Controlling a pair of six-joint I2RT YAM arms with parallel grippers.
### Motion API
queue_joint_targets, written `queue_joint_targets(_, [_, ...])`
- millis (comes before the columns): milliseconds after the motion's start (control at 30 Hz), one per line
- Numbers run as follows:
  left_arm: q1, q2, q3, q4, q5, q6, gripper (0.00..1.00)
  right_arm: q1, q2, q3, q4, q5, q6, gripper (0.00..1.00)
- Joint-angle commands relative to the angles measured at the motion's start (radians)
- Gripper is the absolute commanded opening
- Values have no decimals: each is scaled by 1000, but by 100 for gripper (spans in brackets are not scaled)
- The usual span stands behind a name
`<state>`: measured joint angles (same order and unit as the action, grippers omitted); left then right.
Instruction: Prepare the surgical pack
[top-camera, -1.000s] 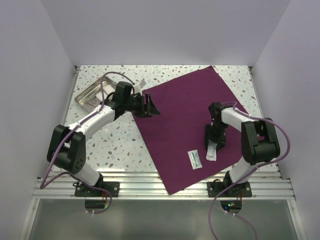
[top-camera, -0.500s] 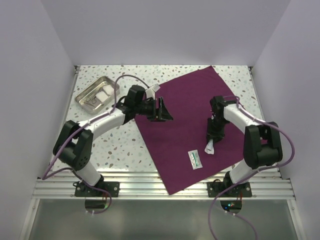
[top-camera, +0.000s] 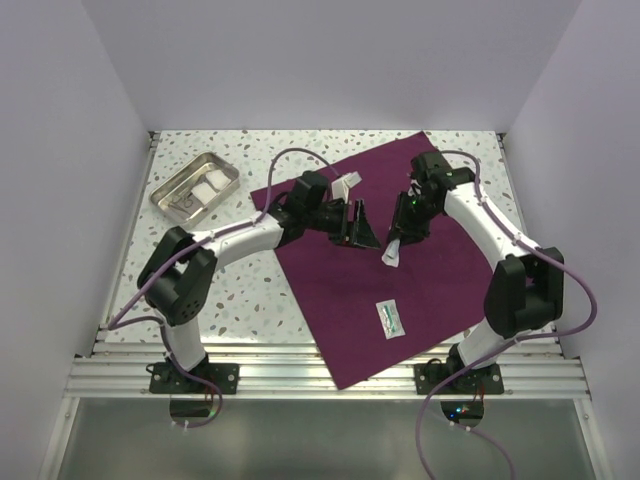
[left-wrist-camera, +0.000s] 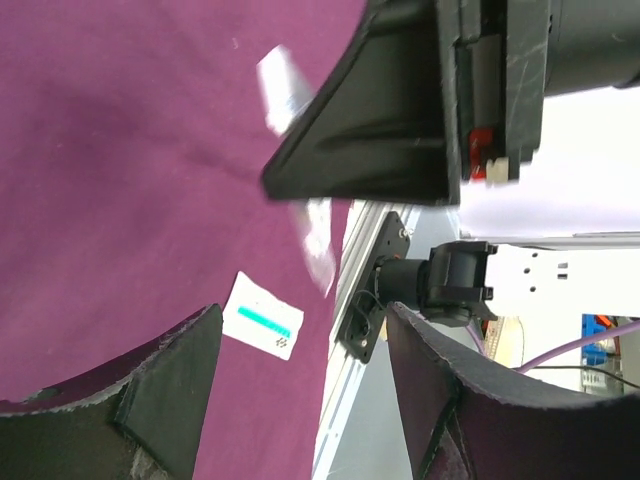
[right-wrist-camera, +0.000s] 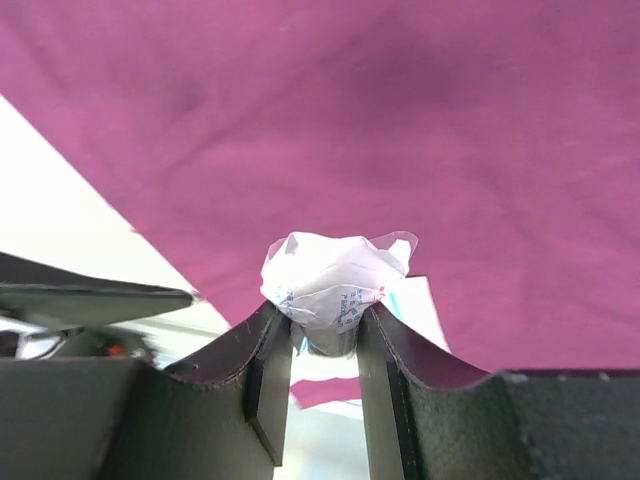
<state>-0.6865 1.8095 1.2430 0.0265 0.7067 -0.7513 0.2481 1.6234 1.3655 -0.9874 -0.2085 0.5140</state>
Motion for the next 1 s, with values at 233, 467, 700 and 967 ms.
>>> queue_joint_targets(233, [-21, 51, 76, 41, -32, -13, 67, 33, 29, 21, 15, -115, 113, 34])
queue_joint_targets(467, [-45, 100, 125, 1, -38, -3, 63, 42, 43, 33, 15, -121, 124, 33])
queue_joint_targets(700, [-53, 143, 176, -25, -47, 1, 55, 48, 52, 38, 15, -124, 132, 34])
queue_joint_targets(967, [-51, 163, 177, -57, -39, 0, 27, 48, 62, 56, 10, -131, 115, 36])
